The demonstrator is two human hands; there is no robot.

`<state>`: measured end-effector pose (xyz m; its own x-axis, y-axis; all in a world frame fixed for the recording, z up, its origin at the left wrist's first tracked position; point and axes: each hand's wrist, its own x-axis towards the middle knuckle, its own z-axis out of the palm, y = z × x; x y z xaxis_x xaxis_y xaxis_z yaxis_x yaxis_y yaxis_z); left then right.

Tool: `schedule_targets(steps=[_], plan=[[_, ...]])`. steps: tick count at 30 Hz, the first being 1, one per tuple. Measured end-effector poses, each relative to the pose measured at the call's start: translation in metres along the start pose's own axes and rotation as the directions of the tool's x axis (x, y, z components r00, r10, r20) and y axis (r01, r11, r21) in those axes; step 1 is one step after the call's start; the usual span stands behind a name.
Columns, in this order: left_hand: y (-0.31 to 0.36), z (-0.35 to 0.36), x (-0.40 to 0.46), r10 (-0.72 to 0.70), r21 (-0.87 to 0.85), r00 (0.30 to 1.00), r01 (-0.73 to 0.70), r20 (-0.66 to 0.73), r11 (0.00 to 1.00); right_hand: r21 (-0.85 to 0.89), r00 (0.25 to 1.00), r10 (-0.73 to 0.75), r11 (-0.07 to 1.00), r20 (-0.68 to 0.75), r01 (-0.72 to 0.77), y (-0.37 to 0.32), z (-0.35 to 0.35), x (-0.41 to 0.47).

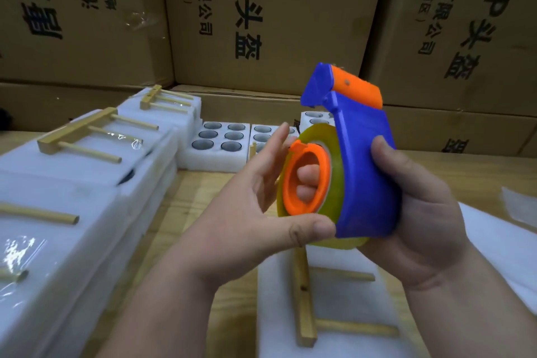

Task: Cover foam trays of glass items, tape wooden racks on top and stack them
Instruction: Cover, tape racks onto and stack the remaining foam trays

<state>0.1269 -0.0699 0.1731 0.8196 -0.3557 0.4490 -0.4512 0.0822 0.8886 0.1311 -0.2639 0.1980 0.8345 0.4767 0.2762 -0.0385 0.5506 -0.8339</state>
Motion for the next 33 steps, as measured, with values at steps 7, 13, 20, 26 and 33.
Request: schedule_targets(steps=[7,13,20,26,33], plan=[[0.001,-0.009,-0.001,0.022,0.03,1.0,-0.023,0.016,0.999,0.071,0.998,0.012,0.997,-0.057,-0.008,0.016,-0.001,0.005],[0.012,-0.013,-0.004,0.067,0.249,0.998,-0.07,0.021,0.966,0.097,0.999,-0.032,0.995,-0.043,0.036,0.014,-0.006,0.007],[0.013,0.003,-0.004,0.133,0.386,0.991,-0.128,0.014,0.913,-0.086,0.983,0.144,0.987,0.118,-0.134,-0.014,-0.025,-0.005],[0.015,0.017,-0.002,0.183,0.453,0.983,-0.16,-0.008,0.877,0.01,0.993,0.006,1.0,0.116,-0.007,-0.006,-0.022,-0.001],[0.015,0.01,0.001,0.102,0.481,0.994,-0.077,-0.028,0.873,-0.165,0.997,-0.069,0.984,-0.034,0.062,-0.004,-0.012,0.001]])
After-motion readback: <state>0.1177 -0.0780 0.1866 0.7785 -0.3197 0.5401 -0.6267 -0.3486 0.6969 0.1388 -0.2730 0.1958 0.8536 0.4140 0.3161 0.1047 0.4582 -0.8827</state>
